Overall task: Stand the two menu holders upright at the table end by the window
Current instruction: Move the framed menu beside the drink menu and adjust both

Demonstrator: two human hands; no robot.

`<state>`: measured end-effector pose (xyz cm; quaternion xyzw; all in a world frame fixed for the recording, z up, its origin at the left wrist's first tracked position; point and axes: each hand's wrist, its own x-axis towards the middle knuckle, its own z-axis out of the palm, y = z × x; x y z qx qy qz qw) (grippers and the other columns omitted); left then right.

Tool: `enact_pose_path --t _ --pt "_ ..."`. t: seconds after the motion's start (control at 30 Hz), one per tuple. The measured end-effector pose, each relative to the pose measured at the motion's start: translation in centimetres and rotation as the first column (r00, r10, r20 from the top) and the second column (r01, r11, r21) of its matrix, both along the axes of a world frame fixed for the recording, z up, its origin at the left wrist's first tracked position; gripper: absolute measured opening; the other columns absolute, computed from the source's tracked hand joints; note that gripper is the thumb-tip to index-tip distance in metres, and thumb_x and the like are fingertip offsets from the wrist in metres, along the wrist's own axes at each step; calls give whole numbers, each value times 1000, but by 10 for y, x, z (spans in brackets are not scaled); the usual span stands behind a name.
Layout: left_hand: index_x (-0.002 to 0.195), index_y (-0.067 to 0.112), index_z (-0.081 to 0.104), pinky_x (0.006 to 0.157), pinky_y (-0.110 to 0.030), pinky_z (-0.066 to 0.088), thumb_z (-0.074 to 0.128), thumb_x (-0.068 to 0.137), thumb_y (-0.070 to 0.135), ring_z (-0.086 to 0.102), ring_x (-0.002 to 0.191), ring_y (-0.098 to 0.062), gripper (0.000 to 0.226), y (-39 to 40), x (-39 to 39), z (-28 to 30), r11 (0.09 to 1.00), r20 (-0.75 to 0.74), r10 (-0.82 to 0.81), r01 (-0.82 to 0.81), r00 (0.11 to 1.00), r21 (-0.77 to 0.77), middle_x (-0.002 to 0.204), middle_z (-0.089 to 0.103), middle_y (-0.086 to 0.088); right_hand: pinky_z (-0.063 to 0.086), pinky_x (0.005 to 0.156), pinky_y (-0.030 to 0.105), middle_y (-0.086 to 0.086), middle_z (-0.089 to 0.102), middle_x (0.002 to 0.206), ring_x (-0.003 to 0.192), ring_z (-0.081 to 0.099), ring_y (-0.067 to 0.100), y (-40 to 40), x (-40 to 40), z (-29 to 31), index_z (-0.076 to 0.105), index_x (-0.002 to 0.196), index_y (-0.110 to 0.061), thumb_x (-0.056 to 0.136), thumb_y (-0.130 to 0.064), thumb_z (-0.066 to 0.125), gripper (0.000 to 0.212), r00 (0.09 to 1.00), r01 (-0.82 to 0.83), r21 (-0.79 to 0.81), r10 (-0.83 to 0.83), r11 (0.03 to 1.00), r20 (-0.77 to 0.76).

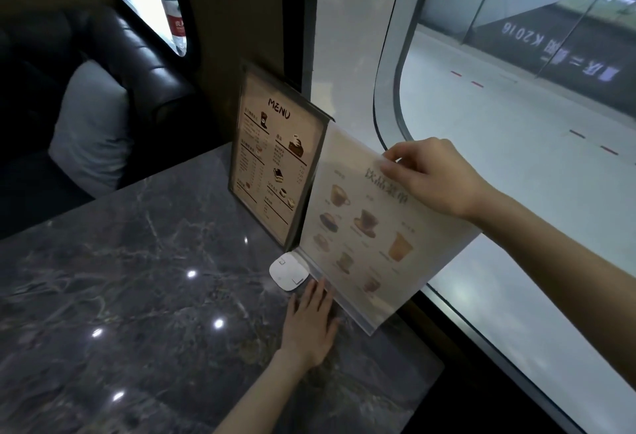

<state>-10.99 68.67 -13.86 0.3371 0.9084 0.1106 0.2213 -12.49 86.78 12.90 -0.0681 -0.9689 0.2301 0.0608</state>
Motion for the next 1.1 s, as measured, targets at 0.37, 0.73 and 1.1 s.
enact_pose_path --t 0.37,0.73,1.1 --pt "148 21 4 116 -37 -4 -10 72 55 -8 145 -16 84 -13 -7 9 1000 7 5 -5 1000 13 159 -3 1 35 51 10 1 61 62 53 49 8 -7 -6 -2 67 92 -13 92 -25 48 23 1000 3 -48 -3 999 -4" --pt "148 21 8 114 -33 -4 4 87 49 -6 145 -15 67 -22 -6 8 1000 -12 18 -18 1000 20 159 -1 2 36 52 6 -6 56 56 53 48 9 -2 -10 -3 67 87 -14 91 -25 50 20 999 44 -95 -45 994 -4" --pt "148 22 9 116 -37 1 -8 70 54 -3 146 -17 86 -21 -5 7 1000 -10 9 -9 1000 16 159 -1 2 37 57 15 0 63 66 61 51 7 1 -13 -2 63 89 -15 90 -27 49 19 999 39 -95 -36 995 31"
